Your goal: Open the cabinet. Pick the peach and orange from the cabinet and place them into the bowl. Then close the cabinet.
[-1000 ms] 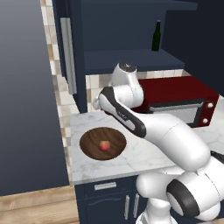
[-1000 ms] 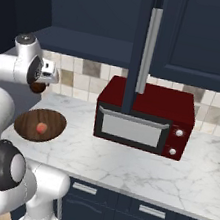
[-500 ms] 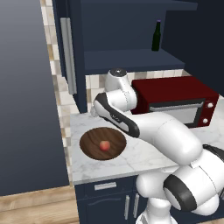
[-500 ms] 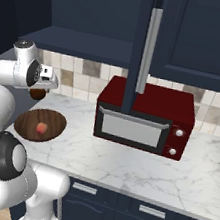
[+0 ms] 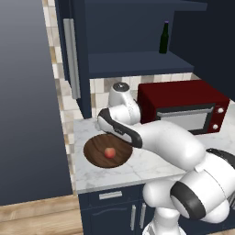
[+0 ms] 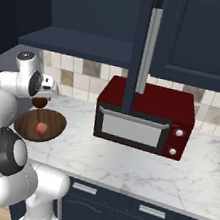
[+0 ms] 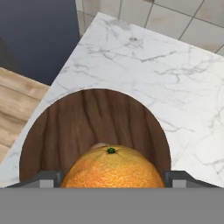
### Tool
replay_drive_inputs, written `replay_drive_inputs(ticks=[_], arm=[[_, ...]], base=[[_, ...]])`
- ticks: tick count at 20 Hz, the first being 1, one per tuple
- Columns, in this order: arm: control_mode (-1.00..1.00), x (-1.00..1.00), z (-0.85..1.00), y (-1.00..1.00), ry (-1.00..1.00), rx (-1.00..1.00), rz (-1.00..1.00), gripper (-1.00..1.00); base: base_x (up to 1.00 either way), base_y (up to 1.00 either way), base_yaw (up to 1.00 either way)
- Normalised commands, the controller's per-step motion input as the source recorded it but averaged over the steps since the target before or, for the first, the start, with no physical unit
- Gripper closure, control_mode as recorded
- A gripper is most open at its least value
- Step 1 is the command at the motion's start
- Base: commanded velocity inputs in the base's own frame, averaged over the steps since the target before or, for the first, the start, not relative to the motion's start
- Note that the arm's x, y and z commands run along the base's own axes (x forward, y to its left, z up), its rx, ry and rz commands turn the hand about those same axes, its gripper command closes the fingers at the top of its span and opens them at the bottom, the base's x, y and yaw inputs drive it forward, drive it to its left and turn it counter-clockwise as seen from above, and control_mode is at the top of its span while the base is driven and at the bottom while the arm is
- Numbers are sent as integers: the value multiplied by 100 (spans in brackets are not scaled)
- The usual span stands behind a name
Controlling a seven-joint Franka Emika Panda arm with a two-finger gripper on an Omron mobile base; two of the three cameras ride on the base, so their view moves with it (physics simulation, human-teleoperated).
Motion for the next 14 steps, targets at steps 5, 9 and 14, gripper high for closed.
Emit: replay_drive_inputs(ticks=[5,9,14], arm=[[-100,10,-42,0,0,-1,0,100],[-100,15,-34,0,0,0,0,100],[-100,19,-28,0,0,0,0,100]], base=[[0,0,0],[0,0,0],[0,0,0]])
